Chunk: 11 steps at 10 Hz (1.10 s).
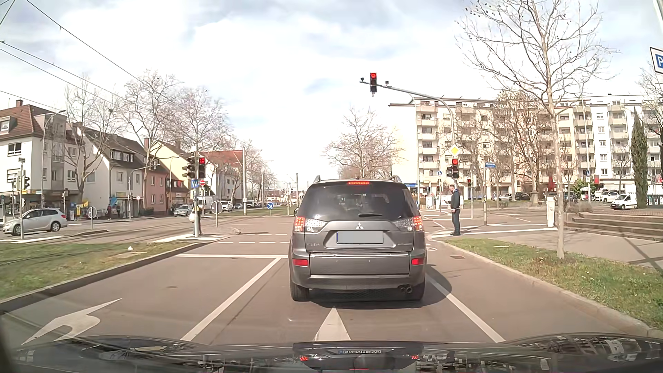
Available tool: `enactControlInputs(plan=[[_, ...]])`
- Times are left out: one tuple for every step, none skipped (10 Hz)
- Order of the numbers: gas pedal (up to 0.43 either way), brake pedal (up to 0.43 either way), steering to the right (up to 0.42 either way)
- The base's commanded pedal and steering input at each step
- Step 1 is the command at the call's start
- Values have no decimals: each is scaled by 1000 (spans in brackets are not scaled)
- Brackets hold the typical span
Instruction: Follow the waypoints while adhering to traffic rules and regulations
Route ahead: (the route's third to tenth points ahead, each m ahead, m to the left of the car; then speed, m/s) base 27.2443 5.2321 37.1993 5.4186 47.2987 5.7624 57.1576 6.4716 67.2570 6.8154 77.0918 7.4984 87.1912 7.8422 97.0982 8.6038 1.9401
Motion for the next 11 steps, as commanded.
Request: enactControlInputs(plan=[[0,262,1],[0,262,1],[0,262,1],[0,262,1],[0,262,0],[0,244,0],[0,213,0],[0,207,1],[0,195,0],[0,183,0],[0,171,0]])
